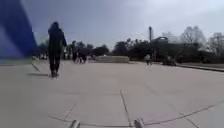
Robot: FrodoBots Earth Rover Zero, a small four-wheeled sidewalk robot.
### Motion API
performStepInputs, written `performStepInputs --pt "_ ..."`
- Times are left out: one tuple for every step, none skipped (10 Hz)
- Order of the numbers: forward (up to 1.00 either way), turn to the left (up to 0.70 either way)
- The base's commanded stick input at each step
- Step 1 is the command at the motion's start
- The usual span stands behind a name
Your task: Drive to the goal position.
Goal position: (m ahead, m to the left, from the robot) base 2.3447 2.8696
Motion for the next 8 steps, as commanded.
performStepInputs --pt "0.85 0.01" --pt "0.85 0.01" --pt "0.85 0.01" --pt "0.85 0.01" --pt "0.85 0.01" --pt "0.85 0.01" --pt "0.85 0.01" --pt "0.85 0.01"
